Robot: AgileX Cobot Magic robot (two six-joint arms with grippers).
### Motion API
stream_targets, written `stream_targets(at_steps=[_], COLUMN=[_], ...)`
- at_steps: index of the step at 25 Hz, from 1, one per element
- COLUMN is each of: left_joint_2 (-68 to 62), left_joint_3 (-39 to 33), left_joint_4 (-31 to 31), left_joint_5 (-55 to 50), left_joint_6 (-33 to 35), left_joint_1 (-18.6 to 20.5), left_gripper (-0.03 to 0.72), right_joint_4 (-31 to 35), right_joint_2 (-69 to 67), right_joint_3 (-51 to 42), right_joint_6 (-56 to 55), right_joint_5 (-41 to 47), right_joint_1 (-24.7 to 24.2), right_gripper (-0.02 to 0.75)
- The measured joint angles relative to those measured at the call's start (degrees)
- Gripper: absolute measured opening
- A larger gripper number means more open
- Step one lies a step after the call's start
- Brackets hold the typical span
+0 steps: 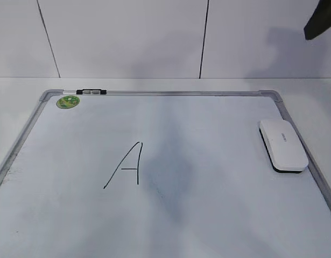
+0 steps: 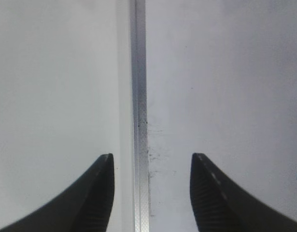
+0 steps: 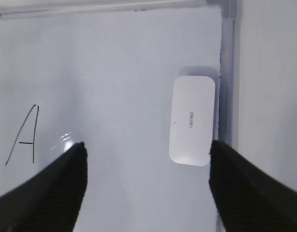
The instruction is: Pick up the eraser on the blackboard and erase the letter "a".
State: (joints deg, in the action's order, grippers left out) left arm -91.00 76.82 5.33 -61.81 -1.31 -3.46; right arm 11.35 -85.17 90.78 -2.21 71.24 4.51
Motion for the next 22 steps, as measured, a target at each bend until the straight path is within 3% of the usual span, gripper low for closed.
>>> stream_targets(at_steps=[11,16,22], left_joint_2=[17.85,25.20,33.66], left_joint_3=[0.38,0.38,0.38], left_joint_4=[-0.44,-0.55,-0.10], left_joint_5=[-5.59,-8.91,-10.34], left_joint_6=[0.00,0.00,0.00], left_joint_1=[-8.41,-9.01,-9.01], left_gripper=[0.384,0.384,0.384], right_joint_4=[0.23,0.01,-0.21], right_joint_2=[19.64,29.83,40.71], right_joint_3=[-5.81,-9.24,-13.84], right_joint_6=[-0.11,-1.00,-1.45], right_joint_5=[0.57,1.13,1.42], right_joint_1=[0.00,1.09,6.28], right_gripper=[0.599,0.597,0.596])
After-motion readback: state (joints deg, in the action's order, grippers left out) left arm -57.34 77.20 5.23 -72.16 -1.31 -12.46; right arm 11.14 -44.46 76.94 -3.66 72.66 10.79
